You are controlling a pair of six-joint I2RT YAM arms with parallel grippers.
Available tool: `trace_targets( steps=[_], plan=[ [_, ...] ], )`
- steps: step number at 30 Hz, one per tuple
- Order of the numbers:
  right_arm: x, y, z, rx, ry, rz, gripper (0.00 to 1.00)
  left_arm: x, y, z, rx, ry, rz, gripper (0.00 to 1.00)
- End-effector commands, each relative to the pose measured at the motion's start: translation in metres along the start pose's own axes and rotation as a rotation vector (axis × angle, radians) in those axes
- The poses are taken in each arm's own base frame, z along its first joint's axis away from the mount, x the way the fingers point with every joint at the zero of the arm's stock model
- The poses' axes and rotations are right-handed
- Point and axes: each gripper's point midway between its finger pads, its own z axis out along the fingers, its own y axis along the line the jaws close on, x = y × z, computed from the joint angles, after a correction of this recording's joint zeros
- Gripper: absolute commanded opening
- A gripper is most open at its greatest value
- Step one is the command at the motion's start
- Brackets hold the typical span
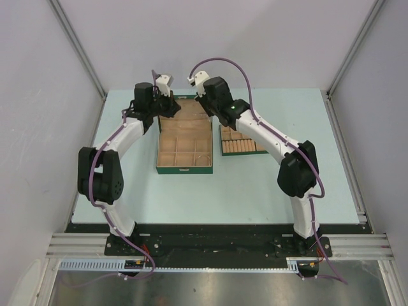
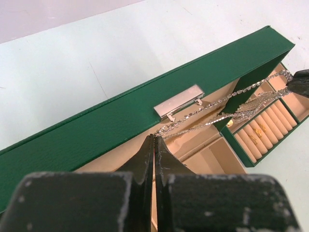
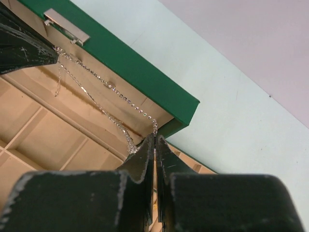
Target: Organize the mixed jewelry
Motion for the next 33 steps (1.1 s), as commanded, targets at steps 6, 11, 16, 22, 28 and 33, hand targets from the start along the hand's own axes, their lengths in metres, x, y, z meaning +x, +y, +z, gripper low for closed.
trace_targets(
  steps=[6, 11, 16, 22, 28, 33],
  plan=[
    [-0.03, -0.017, -0.011, 0.061, -0.083, 0.037, 0.0, -0.039, -0.001, -0.008, -0.017, -0.115, 0.001, 0.0],
    [-0.026, -0.015, -0.003, 0.063, -0.074, 0.032, 0.0, -0.041, 0.0, -0.005, -0.02, -0.115, -0.006, 0.0],
    [-0.023, -0.011, 0.002, 0.057, -0.063, 0.025, 0.0, -0.037, -0.001, -0.001, -0.015, -0.104, -0.007, 0.0],
    [-0.015, -0.004, 0.011, 0.05, -0.044, 0.023, 0.0, -0.033, -0.003, 0.002, -0.008, -0.095, -0.002, 0.0],
    [-0.014, -0.004, 0.016, 0.053, -0.045, 0.023, 0.0, -0.033, -0.004, 0.004, -0.006, -0.091, 0.002, 0.0],
    [-0.016, -0.007, 0.019, 0.059, -0.049, 0.023, 0.0, -0.031, -0.004, 0.007, -0.006, -0.086, 0.005, 0.0]
  ],
)
